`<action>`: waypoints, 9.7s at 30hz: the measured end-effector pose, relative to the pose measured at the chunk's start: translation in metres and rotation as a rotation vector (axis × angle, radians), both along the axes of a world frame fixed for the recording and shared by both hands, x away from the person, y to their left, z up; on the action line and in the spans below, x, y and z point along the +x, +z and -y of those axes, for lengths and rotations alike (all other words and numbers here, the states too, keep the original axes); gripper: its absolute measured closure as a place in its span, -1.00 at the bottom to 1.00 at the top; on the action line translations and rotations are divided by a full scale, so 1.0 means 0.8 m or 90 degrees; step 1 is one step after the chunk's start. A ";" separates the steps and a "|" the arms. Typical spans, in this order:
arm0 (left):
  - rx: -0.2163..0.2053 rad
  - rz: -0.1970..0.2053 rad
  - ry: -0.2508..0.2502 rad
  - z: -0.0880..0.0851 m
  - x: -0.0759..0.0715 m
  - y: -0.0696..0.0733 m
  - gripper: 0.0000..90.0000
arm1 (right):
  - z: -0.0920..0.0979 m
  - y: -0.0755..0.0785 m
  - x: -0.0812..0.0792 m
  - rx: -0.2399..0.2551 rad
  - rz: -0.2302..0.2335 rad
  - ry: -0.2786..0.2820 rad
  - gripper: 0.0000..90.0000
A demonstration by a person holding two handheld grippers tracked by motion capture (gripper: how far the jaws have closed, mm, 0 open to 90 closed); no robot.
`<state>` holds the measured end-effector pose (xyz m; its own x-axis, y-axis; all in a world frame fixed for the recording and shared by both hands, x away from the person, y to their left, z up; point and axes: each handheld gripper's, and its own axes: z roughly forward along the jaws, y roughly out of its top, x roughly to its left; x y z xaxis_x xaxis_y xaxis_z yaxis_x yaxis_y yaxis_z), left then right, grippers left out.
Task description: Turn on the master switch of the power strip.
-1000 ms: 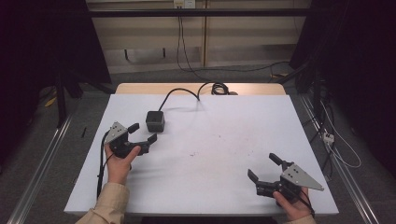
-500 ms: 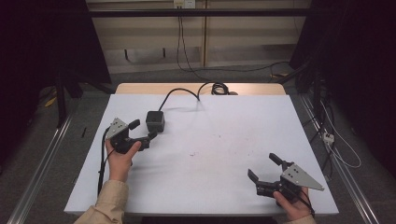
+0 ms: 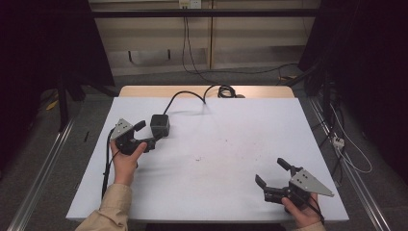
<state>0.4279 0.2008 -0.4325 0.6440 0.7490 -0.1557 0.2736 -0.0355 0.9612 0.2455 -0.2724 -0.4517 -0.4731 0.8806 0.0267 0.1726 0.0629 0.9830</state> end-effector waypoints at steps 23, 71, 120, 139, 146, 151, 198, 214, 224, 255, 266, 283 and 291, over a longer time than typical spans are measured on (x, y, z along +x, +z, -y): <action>0.017 -0.009 0.008 0.000 0.015 0.005 -0.29 | 0.001 0.000 -0.001 -0.001 0.003 -0.002 -0.92; 0.060 -0.048 0.016 0.012 0.046 0.007 0.59 | 0.005 0.000 -0.001 0.004 0.004 -0.007 -0.92; 0.083 -0.085 0.029 0.019 0.064 0.005 1.00 | 0.003 -0.001 -0.001 0.001 0.002 -0.003 -0.92; 0.105 -0.090 0.037 0.018 0.066 0.000 1.00 | 0.004 -0.001 -0.001 0.000 0.001 -0.002 -0.92; 0.113 -0.091 0.036 0.019 0.066 0.000 1.00 | 0.004 -0.001 -0.001 0.001 -0.001 -0.002 -0.92; 0.107 -0.088 0.040 0.021 0.066 -0.001 1.00 | 0.004 -0.001 -0.001 0.002 0.000 -0.002 -0.92; 0.129 -0.087 0.048 0.023 0.064 -0.003 1.00 | 0.002 -0.001 -0.002 0.001 0.000 0.002 -0.92; 0.129 -0.090 0.051 0.023 0.064 -0.003 1.00 | 0.002 -0.001 -0.002 0.001 0.001 0.002 -0.92; 0.132 -0.089 0.054 0.024 0.064 -0.003 1.00 | 0.002 0.000 -0.002 0.002 0.001 0.003 -0.92; 0.140 -0.098 0.061 0.027 0.063 -0.001 1.00 | 0.001 0.001 -0.004 0.003 0.004 0.006 -0.92; 0.147 -0.096 0.068 0.030 0.062 -0.001 1.00 | 0.002 0.001 -0.004 0.004 0.004 0.004 -0.92; 0.150 -0.095 0.074 0.032 0.059 0.000 1.00 | 0.005 -0.001 -0.003 0.010 -0.002 -0.004 -0.92; 0.126 -0.108 0.067 0.027 0.062 -0.001 1.00 | 0.004 -0.001 -0.002 0.007 -0.003 -0.002 -0.92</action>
<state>0.4777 0.1793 -0.4334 0.5377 0.8373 -0.0984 0.4422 -0.1807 0.8785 0.2440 -0.2756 -0.4529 -0.4697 0.8820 0.0381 0.1772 0.0519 0.9828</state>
